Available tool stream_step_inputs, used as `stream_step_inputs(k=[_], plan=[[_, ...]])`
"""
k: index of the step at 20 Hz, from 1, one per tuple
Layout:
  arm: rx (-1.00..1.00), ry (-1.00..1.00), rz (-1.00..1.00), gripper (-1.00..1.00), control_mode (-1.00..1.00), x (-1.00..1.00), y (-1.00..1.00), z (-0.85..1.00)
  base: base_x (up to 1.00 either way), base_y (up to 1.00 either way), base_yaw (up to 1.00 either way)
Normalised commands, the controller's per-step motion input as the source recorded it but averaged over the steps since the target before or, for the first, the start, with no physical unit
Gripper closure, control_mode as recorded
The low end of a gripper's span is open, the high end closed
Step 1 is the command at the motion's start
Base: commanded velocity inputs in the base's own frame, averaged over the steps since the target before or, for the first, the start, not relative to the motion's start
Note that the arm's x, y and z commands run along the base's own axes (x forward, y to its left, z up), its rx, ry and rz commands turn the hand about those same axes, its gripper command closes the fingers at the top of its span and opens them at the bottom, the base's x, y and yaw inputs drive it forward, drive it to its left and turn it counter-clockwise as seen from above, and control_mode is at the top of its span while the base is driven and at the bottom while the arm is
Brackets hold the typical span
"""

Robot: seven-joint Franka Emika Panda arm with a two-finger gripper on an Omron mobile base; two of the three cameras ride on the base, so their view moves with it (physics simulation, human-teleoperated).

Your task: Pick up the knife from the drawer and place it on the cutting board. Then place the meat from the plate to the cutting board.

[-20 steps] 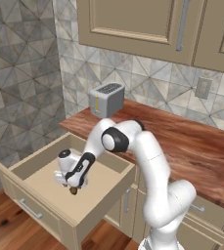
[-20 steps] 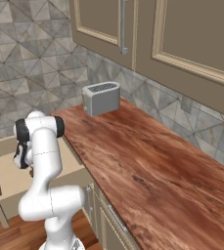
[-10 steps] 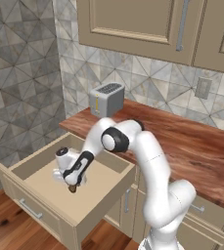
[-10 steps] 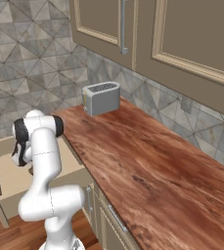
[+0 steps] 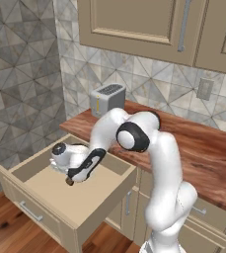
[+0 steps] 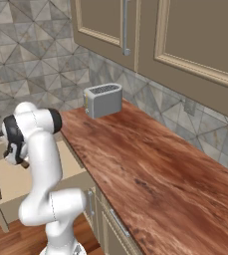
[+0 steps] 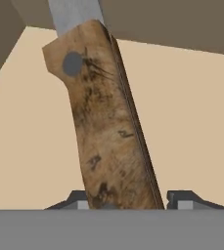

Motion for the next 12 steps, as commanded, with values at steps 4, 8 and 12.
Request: stream_step_inputs(k=[4,8,12], plan=[[0.02,-0.46,-0.17,1.00,-1.00,-0.40,-0.04,1.00,0.00,0.00,0.00],[0.16,-0.62,-0.03,1.00,-1.00,-0.65,-0.36,0.89,0.00,0.00,0.00],[0.24,-0.52,0.00,1.00,-1.00,-0.49,-0.11,0.48,0.00,0.00,0.00]])
